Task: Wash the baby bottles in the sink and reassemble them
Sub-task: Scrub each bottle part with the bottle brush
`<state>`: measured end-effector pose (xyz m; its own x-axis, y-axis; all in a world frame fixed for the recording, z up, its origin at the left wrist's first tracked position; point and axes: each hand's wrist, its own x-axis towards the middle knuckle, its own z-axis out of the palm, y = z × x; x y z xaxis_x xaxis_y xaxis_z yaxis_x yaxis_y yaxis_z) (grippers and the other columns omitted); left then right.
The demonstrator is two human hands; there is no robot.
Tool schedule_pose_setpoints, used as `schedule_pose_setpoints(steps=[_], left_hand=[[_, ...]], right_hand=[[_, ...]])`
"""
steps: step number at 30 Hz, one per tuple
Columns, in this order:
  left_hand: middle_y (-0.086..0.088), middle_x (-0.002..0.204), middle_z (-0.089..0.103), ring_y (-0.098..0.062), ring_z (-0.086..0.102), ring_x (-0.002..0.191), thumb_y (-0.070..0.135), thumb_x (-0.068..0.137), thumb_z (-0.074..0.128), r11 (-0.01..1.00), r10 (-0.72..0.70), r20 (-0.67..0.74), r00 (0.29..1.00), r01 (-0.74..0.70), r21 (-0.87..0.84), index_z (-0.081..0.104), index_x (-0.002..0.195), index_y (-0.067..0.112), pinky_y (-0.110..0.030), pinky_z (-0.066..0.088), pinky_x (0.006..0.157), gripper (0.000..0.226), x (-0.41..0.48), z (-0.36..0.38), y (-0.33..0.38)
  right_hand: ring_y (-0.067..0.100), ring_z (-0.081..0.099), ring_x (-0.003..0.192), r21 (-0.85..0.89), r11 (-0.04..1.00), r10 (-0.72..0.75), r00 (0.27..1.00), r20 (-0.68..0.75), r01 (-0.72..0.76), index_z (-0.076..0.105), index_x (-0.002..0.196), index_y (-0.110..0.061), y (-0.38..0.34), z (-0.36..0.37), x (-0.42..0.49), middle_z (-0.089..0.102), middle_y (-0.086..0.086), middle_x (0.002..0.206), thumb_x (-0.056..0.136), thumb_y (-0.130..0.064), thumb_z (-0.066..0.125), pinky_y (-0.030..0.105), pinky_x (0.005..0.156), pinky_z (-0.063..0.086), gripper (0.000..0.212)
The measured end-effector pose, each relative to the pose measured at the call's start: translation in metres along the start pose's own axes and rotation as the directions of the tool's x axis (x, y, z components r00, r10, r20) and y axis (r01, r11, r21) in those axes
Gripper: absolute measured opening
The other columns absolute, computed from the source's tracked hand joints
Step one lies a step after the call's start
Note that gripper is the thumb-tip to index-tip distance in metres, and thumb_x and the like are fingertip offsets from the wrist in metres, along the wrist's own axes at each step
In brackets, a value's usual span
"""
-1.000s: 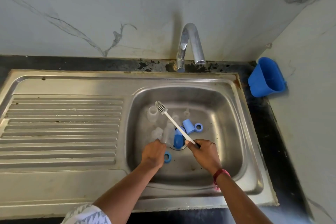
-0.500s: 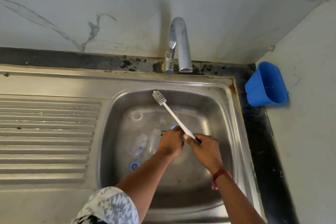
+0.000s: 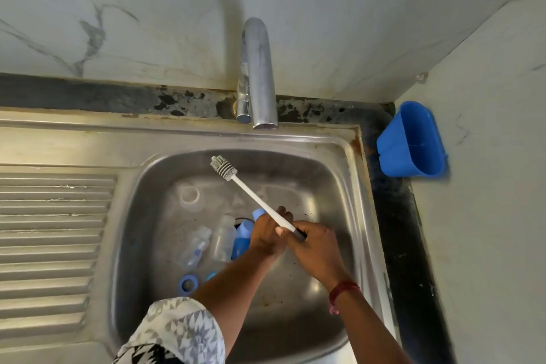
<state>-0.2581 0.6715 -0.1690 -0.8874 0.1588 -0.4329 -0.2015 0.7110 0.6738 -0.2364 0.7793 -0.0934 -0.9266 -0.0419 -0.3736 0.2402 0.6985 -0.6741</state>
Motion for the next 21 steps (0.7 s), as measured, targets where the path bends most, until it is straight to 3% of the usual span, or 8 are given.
schedule_pose_setpoints(steps=[2, 5, 7, 10, 12, 14, 17, 21], left_hand=[[0.01, 0.074, 0.046, -0.006, 0.048, 0.068, 0.023, 0.09, 0.049, 1.0, 0.011, 0.002, 1.0, -0.011, 0.001, 0.043, 0.074, 0.025, -0.015, 0.039, 0.057, 0.018, -0.006, -0.003, 0.002], [0.012, 0.074, 0.052, -0.007, 0.054, 0.074, 0.023, 0.086, 0.06, 0.993, -0.049, -0.059, 0.997, 0.042, -0.114, 0.048, 0.068, 0.03, -0.017, 0.041, 0.061, 0.022, -0.021, -0.015, 0.002], [0.009, 0.076, 0.061, -0.011, 0.061, 0.074, 0.033, 0.076, 0.068, 0.983, -0.111, -0.125, 0.986, 0.091, -0.157, 0.062, 0.076, 0.025, -0.019, 0.042, 0.06, 0.011, -0.03, -0.028, -0.005], [0.007, 0.078, 0.065, -0.011, 0.059, 0.073, 0.035, 0.074, 0.077, 0.927, -0.276, -0.22, 0.936, 0.199, -0.319, 0.067, 0.088, 0.021, -0.023, 0.039, 0.065, 0.022, -0.049, -0.055, -0.024], [0.004, 0.07, 0.066, -0.012, 0.059, 0.067, 0.026, 0.077, 0.078, 0.768, -0.417, -0.209, 0.884, 0.22, -0.601, 0.071, 0.086, 0.018, -0.023, 0.043, 0.062, 0.014, -0.066, -0.074, -0.035], [0.001, 0.067, 0.06, -0.013, 0.051, 0.059, 0.02, 0.083, 0.076, 0.492, -0.522, -0.098, 0.848, 0.205, -0.846, 0.073, 0.087, 0.017, -0.024, 0.037, 0.053, 0.006, -0.087, -0.091, -0.046], [-0.002, 0.066, 0.049, -0.01, 0.04, 0.053, 0.024, 0.087, 0.072, 0.139, -0.576, 0.05, 0.816, 0.158, -0.978, 0.069, 0.102, 0.011, -0.022, 0.029, 0.046, 0.02, -0.11, -0.111, -0.062], [-0.006, 0.067, 0.053, -0.014, 0.047, 0.057, 0.026, 0.086, 0.073, -0.017, -0.568, 0.055, 0.821, 0.055, -0.998, 0.063, 0.097, 0.007, -0.024, 0.038, 0.049, 0.024, -0.129, -0.136, -0.065]], right_hand=[[0.001, 0.052, 0.053, 0.022, 1.0, 0.004, 1.0, -0.006, -0.004, 0.067, 0.071, -0.024, -0.003, 0.0, -0.002, 0.055, -0.018, 0.053, 0.087, -0.039, 0.07, 0.012, 0.05, 0.037, 0.022], [0.001, 0.052, 0.054, 0.08, 0.997, 0.003, 1.0, -0.028, 0.0, 0.074, 0.079, -0.023, -0.008, 0.001, -0.005, 0.059, -0.013, 0.056, 0.086, -0.038, 0.071, 0.011, 0.052, 0.039, 0.017], [0.003, 0.046, 0.051, 0.085, 0.996, -0.017, 0.999, -0.034, 0.02, 0.074, 0.078, -0.021, -0.01, 0.001, -0.008, 0.056, -0.003, 0.056, 0.087, -0.04, 0.07, 0.013, 0.049, 0.036, 0.021], [0.006, 0.035, 0.049, 0.07, 0.996, -0.046, 0.997, -0.058, 0.05, 0.068, 0.071, -0.013, -0.014, 0.004, -0.015, 0.041, -0.002, 0.051, 0.088, -0.041, 0.069, 0.02, 0.048, 0.032, 0.033], [0.008, 0.031, 0.049, 0.035, 0.997, -0.064, 0.995, -0.071, 0.066, 0.057, 0.062, -0.012, -0.017, 0.006, -0.022, 0.035, -0.005, 0.049, 0.09, -0.043, 0.066, 0.022, 0.049, 0.03, 0.042], [0.01, 0.032, 0.049, -0.036, 0.995, -0.097, 0.993, -0.069, 0.095, 0.051, 0.061, -0.012, -0.021, 0.009, -0.033, 0.035, -0.004, 0.048, 0.091, -0.047, 0.062, 0.023, 0.049, 0.029, 0.048], [0.01, 0.034, 0.048, -0.055, 0.992, -0.119, 0.992, -0.045, 0.116, 0.053, 0.063, -0.009, -0.023, 0.011, -0.048, 0.036, -0.006, 0.047, 0.091, -0.051, 0.06, 0.023, 0.049, 0.029, 0.051], [0.009, 0.032, 0.046, -0.059, 0.984, -0.169, 0.985, -0.034, 0.167, 0.05, 0.057, -0.018, -0.026, 0.012, -0.066, 0.035, -0.007, 0.046, 0.09, -0.048, 0.063, 0.022, 0.048, 0.028, 0.046]])
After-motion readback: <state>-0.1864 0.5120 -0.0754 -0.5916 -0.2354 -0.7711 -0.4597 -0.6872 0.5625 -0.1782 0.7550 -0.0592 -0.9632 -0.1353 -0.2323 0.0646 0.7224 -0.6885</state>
